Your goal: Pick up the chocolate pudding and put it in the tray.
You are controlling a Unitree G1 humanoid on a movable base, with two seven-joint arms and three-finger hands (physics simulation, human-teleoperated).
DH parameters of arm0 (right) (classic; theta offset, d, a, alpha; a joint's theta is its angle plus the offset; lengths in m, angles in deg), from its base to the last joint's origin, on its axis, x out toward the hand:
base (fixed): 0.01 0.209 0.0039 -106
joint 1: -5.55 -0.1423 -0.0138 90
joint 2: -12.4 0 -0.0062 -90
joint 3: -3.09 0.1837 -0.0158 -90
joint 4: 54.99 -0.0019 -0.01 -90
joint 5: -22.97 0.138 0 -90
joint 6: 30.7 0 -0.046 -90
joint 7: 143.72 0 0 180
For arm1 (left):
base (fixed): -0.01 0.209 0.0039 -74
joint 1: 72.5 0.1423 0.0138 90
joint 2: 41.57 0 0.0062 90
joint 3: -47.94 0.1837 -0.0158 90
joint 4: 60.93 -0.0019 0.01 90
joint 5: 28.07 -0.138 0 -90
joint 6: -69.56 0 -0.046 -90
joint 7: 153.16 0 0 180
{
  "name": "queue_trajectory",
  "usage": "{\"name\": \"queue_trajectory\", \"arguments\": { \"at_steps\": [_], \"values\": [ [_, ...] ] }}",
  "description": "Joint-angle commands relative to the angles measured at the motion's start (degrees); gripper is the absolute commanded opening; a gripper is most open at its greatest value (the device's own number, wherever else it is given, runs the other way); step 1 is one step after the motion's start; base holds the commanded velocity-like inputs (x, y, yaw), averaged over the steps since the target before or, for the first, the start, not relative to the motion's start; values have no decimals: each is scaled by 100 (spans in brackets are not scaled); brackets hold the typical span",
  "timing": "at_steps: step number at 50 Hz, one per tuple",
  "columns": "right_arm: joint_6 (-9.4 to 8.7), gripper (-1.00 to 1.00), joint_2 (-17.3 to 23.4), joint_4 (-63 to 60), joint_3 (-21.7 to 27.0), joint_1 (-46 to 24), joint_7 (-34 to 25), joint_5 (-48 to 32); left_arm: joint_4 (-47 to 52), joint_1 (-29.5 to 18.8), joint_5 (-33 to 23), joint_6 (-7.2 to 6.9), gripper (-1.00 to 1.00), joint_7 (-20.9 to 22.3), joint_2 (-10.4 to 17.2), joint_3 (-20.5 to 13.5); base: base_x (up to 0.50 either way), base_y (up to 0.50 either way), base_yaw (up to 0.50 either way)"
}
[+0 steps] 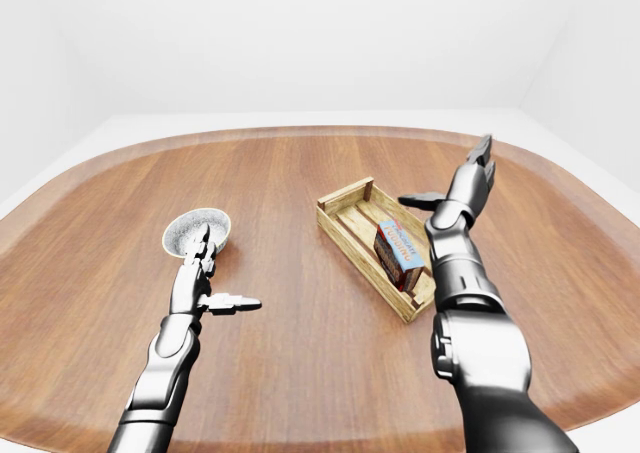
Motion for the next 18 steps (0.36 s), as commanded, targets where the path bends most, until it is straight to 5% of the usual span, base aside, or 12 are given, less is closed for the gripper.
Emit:
{"name": "queue_trajectory", "arguments": {
  "at_steps": [1,18],
  "values": [
    [0,100,79,-629,98,-202,0,608,27,-5,-44,-82,100,-22,1,5,0,0,0],
    [0,100,24,-2811,201,-152,-759,1440,-7,-5,-51,-35,100,-12,6,10,0,0,0]
  ]
}}
